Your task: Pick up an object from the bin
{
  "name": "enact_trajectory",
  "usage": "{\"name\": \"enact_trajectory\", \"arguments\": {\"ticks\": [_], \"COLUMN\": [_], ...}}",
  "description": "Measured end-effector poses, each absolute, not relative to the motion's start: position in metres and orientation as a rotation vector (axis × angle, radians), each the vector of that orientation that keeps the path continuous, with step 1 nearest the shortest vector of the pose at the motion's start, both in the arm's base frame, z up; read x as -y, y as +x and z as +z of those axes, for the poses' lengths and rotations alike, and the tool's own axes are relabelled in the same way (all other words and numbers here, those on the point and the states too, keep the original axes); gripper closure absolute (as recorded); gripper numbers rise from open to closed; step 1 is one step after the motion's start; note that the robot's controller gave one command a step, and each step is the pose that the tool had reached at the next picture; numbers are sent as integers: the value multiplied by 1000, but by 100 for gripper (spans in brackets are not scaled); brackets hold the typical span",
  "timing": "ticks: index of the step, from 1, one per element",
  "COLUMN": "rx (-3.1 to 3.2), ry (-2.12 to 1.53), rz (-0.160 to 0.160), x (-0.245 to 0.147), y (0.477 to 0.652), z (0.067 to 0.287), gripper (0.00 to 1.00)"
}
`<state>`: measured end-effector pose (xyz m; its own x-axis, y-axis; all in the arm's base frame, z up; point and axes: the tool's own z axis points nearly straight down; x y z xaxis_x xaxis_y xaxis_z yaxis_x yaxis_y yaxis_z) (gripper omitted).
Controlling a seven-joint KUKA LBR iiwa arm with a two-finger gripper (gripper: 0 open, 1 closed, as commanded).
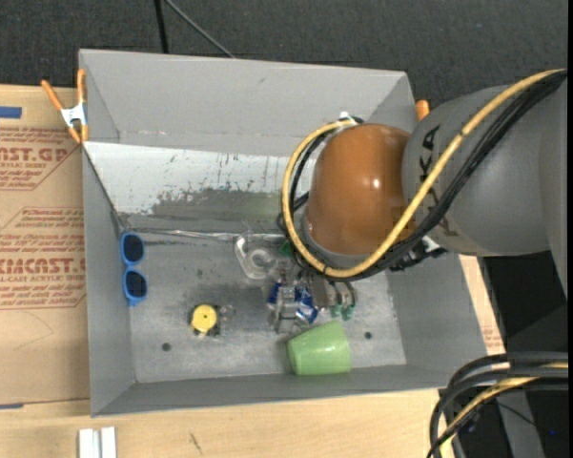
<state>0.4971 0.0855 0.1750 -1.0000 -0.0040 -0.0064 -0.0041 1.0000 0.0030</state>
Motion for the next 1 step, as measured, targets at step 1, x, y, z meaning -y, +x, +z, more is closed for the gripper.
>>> {"name": "enact_trajectory", "arguments": {"ticks": [1], "rx": [-3129], "ry": [29], "rz": [5], "x": [-87], "y": [544], "z": [296], "gripper": [100]}}
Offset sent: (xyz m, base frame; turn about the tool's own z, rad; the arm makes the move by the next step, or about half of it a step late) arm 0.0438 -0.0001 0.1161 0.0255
